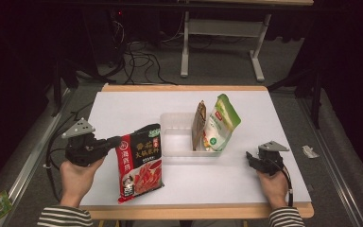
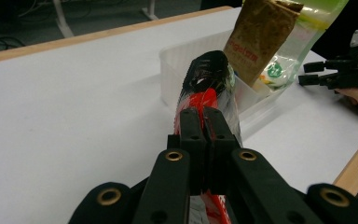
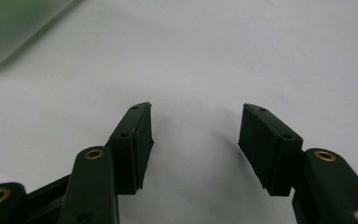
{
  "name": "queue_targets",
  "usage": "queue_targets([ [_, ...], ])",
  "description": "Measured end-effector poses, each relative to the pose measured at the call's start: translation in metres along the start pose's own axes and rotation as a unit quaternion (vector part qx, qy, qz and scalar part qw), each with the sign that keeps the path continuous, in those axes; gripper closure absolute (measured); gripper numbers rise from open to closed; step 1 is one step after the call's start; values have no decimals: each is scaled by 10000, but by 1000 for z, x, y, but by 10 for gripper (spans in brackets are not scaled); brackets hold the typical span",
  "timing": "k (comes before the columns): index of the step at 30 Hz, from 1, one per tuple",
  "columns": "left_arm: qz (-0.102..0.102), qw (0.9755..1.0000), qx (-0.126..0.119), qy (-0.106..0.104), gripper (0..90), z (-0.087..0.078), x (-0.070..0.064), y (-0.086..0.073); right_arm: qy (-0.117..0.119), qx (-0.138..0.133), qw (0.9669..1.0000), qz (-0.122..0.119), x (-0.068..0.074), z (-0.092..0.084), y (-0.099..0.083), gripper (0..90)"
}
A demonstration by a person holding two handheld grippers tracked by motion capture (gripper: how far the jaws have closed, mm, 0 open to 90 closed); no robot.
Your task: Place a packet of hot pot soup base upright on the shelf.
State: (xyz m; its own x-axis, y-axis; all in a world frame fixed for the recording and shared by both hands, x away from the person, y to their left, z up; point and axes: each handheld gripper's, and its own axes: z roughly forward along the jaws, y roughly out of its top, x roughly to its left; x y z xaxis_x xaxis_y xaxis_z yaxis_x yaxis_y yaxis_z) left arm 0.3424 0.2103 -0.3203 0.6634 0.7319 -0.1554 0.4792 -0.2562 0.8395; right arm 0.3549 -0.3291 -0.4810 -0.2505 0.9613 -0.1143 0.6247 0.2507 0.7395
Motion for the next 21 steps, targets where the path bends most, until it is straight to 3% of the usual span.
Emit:
queue_targets([
  [13,192,9996,-159,-153,886,-2,-15,18,-6,13,10000,-2,0,0,0,440],
  [21,325,9992,-211,-136,887,2,-25,36,-32,5,10000,-26,0,0,0,436],
])
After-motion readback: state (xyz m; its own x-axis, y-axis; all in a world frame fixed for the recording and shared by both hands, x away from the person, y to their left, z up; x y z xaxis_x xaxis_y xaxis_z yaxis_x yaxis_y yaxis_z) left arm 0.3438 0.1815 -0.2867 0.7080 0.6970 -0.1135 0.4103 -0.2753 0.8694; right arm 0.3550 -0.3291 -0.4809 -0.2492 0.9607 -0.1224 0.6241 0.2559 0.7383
